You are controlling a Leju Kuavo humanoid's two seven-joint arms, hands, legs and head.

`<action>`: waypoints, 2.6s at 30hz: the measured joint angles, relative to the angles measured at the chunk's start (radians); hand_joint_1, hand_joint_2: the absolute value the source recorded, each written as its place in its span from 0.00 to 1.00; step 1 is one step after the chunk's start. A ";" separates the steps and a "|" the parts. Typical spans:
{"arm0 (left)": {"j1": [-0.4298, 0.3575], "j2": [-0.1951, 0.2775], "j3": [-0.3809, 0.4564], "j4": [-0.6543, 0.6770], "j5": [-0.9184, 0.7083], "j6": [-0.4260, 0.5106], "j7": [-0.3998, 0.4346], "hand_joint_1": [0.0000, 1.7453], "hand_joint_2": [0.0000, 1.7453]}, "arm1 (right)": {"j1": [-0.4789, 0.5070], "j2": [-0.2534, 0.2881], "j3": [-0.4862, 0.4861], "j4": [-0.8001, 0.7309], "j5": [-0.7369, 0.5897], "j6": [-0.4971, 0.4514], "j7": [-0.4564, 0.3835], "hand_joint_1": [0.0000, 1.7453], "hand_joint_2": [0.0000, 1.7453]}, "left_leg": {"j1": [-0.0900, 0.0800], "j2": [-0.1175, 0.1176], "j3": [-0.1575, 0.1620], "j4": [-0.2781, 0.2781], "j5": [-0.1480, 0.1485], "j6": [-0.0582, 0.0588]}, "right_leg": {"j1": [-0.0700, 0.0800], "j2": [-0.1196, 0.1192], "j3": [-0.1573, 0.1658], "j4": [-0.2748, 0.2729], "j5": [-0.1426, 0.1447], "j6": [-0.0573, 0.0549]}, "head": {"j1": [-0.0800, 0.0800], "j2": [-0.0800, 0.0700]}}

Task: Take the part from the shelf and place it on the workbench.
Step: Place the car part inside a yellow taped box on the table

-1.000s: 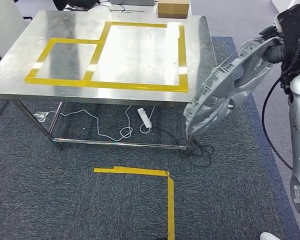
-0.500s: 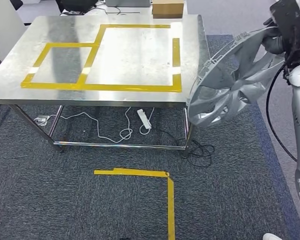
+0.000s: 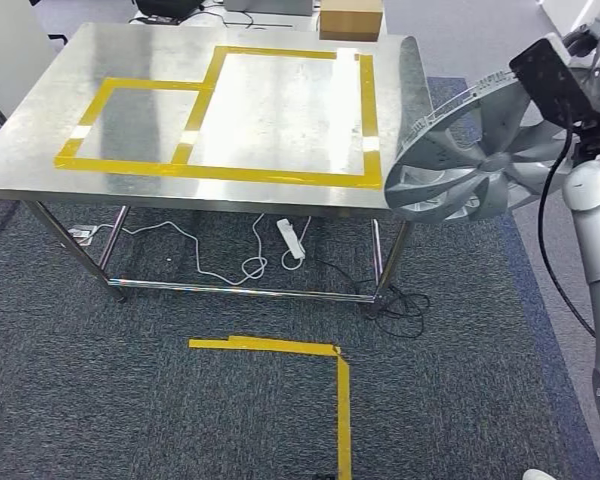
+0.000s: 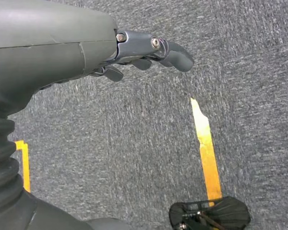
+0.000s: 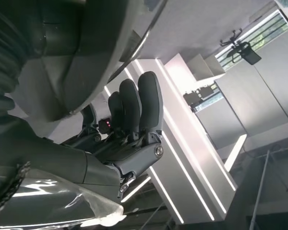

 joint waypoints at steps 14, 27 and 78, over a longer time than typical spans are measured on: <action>-0.003 0.006 0.007 0.000 -0.004 -0.003 -0.004 0.00 1.00 | 0.025 -0.002 -0.001 -0.033 0.046 -0.018 -0.004 1.00 1.00 | 0.002 0.000 -0.093 0.230 -0.128 -0.052 | -0.003 -0.003 0.145 -0.286 0.138 -0.039 | -0.006 0.000; -0.006 0.007 0.007 0.002 -0.008 -0.014 -0.003 0.00 1.00 | 0.029 0.001 -0.002 -0.034 0.065 -0.021 -0.010 1.00 1.00 | 0.004 -0.001 0.002 0.002 -0.003 -0.011 | -0.002 -0.003 0.124 -0.245 0.099 -0.004 | -0.002 0.000; -0.010 -0.008 0.040 0.003 -0.006 0.004 -0.039 0.00 1.00 | -0.008 0.003 -0.035 -0.025 0.089 0.024 -0.025 1.00 1.00 | 0.007 0.000 -0.126 0.303 -0.137 -0.058 | -0.002 0.003 0.156 -0.281 0.118 -0.046 | -0.003 0.000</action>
